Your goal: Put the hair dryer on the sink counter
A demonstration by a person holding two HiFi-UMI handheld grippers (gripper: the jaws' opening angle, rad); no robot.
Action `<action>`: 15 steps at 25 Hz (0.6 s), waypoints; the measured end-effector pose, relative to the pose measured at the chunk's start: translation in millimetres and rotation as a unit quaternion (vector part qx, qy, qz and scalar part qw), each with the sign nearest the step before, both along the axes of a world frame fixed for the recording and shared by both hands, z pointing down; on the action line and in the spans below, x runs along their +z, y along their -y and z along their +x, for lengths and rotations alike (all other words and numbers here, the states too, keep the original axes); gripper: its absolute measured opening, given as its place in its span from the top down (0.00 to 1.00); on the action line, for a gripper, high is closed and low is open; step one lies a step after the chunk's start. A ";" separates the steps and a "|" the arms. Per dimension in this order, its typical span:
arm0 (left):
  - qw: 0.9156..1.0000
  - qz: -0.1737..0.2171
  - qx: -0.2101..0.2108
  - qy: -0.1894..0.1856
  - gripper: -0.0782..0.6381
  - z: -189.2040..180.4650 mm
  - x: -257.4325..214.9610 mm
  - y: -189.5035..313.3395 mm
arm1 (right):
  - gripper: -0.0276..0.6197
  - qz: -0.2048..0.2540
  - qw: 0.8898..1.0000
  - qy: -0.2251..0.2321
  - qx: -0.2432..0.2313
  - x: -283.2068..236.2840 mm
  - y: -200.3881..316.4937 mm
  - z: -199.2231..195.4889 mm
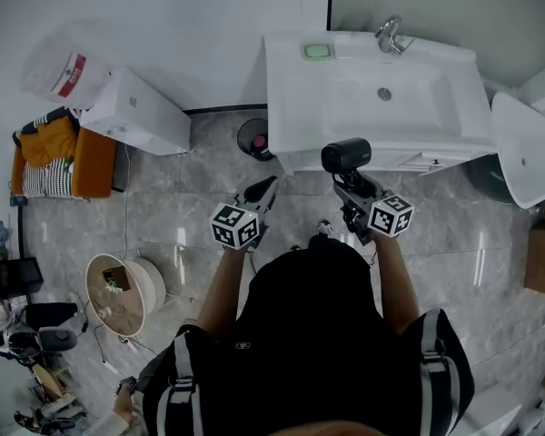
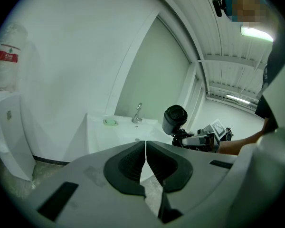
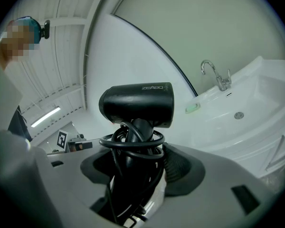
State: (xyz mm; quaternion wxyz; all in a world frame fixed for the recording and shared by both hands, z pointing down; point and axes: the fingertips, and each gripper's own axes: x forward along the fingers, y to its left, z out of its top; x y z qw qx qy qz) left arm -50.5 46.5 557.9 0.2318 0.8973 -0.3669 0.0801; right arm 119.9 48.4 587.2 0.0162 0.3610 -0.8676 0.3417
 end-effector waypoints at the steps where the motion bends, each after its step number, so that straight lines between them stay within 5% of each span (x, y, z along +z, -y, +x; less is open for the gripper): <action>1: 1.000 0.001 -0.002 0.000 0.86 2.5 -0.5 1.9 | 0.46 0.000 1.000 -0.001 -0.003 -0.2 2.5 2.1; 15: 0.999 -0.007 -0.038 0.006 0.86 20.8 3.1 18.7 | 0.46 -0.006 0.999 -0.001 -0.041 8.8 26.4 15.0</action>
